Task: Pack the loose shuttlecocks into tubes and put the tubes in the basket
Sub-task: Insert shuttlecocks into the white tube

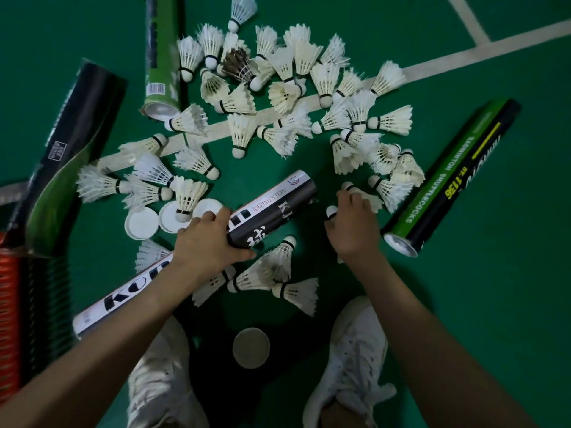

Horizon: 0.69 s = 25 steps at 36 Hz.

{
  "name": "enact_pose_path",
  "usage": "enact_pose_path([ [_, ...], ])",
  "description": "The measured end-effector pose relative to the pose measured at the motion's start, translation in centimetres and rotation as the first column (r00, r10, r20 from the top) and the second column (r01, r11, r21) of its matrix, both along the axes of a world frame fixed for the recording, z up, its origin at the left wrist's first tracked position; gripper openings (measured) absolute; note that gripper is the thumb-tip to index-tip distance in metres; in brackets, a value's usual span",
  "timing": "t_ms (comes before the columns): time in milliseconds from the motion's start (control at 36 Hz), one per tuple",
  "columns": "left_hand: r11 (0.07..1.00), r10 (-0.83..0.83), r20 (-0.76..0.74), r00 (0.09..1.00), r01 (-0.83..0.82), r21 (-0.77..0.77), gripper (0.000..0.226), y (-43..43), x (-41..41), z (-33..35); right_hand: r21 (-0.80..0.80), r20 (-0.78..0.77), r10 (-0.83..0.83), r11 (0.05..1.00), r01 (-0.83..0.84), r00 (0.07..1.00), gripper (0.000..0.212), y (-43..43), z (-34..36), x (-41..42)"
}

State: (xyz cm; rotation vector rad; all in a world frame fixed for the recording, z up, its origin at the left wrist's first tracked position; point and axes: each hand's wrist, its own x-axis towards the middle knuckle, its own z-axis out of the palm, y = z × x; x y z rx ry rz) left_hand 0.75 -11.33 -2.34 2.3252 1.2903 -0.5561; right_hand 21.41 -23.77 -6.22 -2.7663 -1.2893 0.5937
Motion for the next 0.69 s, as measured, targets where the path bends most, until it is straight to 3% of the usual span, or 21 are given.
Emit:
enact_pose_path([
  [111,1.0,0.009,0.006,1.0,-0.009,-0.009,0.087,0.0,-0.5,-0.1,-0.166,0.017,-0.009,0.986,0.011,1.0,0.057,-0.2,-0.3,-1.3],
  [167,1.0,0.022,0.013,1.0,-0.022,-0.016,0.086,0.1,-0.9,-0.1,-0.176,0.03,-0.034,0.984,0.039,0.999,0.051,0.0,-0.5,-1.8],
  [278,0.999,0.038,0.001,0.999,-0.038,-0.023,0.084,0.5,-1.7,0.3,-0.068,-0.018,-0.06,0.996,0.059,0.998,0.053,0.8,-0.6,-1.4],
  [361,0.998,0.058,0.002,0.998,-0.058,-0.022,0.085,0.9,-2.3,0.6,0.167,-0.142,-0.146,0.971,0.17,0.979,0.044,1.6,-0.2,-1.0],
  [417,0.997,0.076,0.007,0.997,-0.075,-0.021,0.085,1.2,-2.8,0.6,0.277,-0.346,-0.244,0.896,0.347,0.906,0.037,2.4,0.6,-0.9],
  [500,0.995,0.096,0.034,0.995,-0.096,-0.017,0.087,1.7,-3.6,0.7,0.294,-0.649,-0.265,0.777,0.556,0.713,0.033,4.0,2.0,-0.7],
  [556,0.994,0.106,0.046,0.993,-0.105,-0.025,0.091,2.1,-4.2,0.8,0.296,-0.721,-0.211,0.767,0.569,0.66,0.03,5.0,2.7,-0.4],
  [694,0.994,0.11,0.076,0.991,-0.109,-0.013,0.093,3.2,-5.9,1.1,0.261,-0.802,-0.078,0.847,0.463,0.593,0.022,6.5,3.6,-0.2],
])
